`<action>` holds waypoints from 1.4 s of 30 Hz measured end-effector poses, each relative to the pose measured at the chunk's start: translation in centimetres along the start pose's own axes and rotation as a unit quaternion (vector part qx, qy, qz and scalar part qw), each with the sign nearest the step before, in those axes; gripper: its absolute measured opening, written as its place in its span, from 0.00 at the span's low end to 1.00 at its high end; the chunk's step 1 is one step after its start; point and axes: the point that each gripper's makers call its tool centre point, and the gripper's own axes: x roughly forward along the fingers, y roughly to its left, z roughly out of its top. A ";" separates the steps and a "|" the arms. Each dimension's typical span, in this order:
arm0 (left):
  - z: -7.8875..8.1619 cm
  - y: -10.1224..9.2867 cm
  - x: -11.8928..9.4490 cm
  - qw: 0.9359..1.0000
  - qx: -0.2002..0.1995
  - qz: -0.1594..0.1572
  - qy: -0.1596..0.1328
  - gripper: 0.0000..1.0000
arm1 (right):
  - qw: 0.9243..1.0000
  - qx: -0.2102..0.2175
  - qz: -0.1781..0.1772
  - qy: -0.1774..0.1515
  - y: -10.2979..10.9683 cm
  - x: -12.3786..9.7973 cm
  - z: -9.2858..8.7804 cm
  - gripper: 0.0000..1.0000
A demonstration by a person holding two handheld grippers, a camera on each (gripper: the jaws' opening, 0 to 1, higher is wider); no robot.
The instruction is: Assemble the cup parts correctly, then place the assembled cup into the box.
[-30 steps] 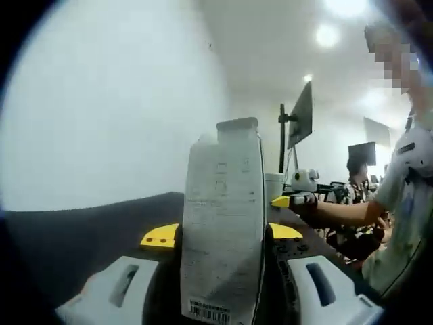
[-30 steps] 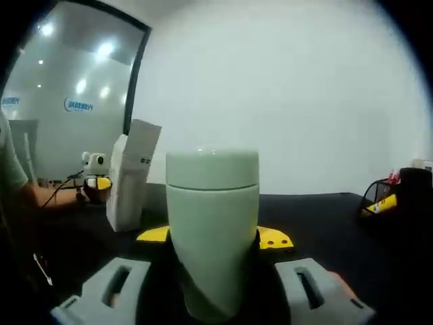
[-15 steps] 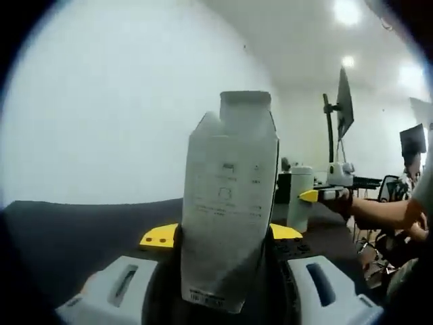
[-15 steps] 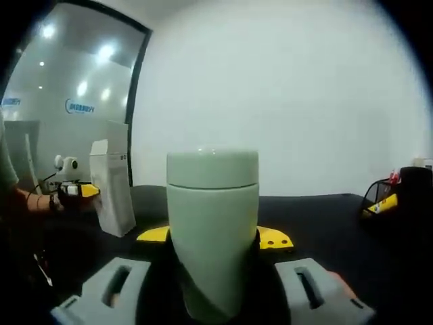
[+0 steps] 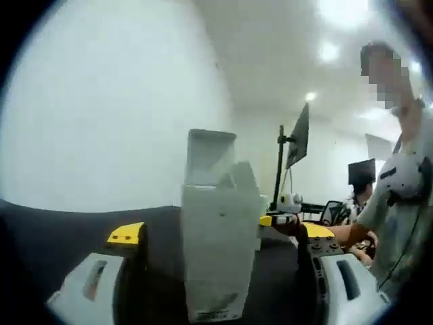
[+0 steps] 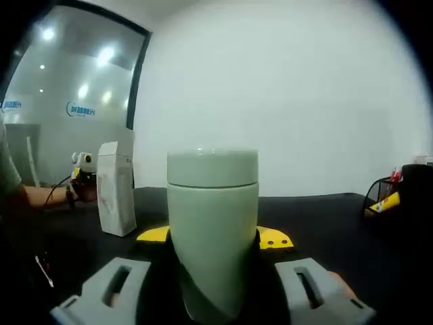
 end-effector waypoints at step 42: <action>-1.9 0.3 6.1 0.936 -0.050 -0.331 0.112 0.41 | 1.000 -0.003 -0.019 0.025 0.7 0.5 -0.2 0.43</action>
